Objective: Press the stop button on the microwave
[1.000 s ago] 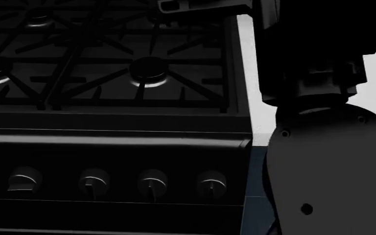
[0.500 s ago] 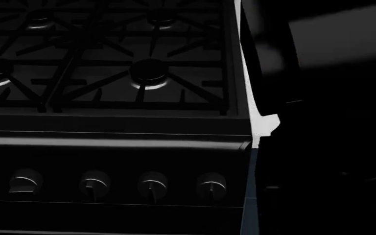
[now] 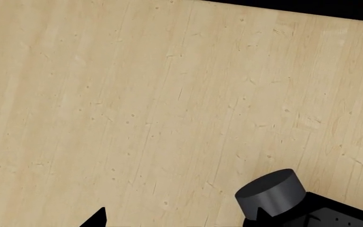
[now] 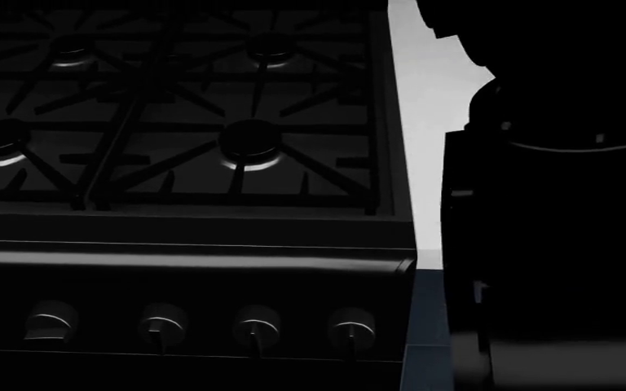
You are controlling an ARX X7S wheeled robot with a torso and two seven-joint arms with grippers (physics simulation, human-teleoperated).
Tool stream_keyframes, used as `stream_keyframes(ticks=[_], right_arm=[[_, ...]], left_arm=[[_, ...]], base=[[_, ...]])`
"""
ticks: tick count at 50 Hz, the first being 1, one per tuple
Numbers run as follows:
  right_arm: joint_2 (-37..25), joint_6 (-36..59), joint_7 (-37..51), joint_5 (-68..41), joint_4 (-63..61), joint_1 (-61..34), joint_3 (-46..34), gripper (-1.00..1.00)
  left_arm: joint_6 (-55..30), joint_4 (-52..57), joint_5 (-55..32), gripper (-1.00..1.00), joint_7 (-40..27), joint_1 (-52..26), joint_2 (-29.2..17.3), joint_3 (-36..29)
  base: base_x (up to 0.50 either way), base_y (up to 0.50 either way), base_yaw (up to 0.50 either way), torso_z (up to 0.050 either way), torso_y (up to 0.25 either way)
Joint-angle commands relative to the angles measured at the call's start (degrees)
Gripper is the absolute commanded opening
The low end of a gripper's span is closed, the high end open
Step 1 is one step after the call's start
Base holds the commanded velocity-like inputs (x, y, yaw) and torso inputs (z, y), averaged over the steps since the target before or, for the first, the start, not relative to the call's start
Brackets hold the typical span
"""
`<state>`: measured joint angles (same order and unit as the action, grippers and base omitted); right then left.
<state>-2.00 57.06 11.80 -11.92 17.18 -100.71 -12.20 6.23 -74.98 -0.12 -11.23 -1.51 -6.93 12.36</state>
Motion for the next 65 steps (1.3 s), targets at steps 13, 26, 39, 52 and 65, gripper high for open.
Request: stream_keyframes(ticks=[13,26,39,52,65], right_arm=[[-0.52,-6.71,-0.06,-1.52,12.01,-4.11,-2.72,1.0],[-1.48,-7.85,-1.32,-2.67,9.55,-4.37,-4.89,1.0],[-0.19,-14.3,0.49,-3.14,16.95,-13.04,-3.0,1.0],[-0.09,-16.54,1.25,-4.29,19.24,-14.55,-4.18,1.0],[-0.68,-17.56,1.29,-5.67,14.05,-13.19,-5.94,1.0]], left_arm=[[-0.64,-0.02,0.09,1.0,0.17,-0.07,0.02,0.35],[-0.94,-0.02,0.07,1.0,0.31,-0.1,0.01,0.38],[-1.08,-0.02,0.01,1.0,0.56,-0.13,0.07,1.27],[-1.09,-0.02,0.03,1.0,0.57,-0.13,0.09,1.43],[-1.21,-0.02,0.03,1.0,0.65,-0.14,0.1,1.62]], base=[[0.0,0.0,0.0,0.05,0.1],[0.24,0.22,0.0,0.05,0.101],[0.05,0.04,0.0,0.05,0.101],[0.28,-0.01,0.0,0.05,0.101],[0.12,0.0,0.0,0.05,0.102]])
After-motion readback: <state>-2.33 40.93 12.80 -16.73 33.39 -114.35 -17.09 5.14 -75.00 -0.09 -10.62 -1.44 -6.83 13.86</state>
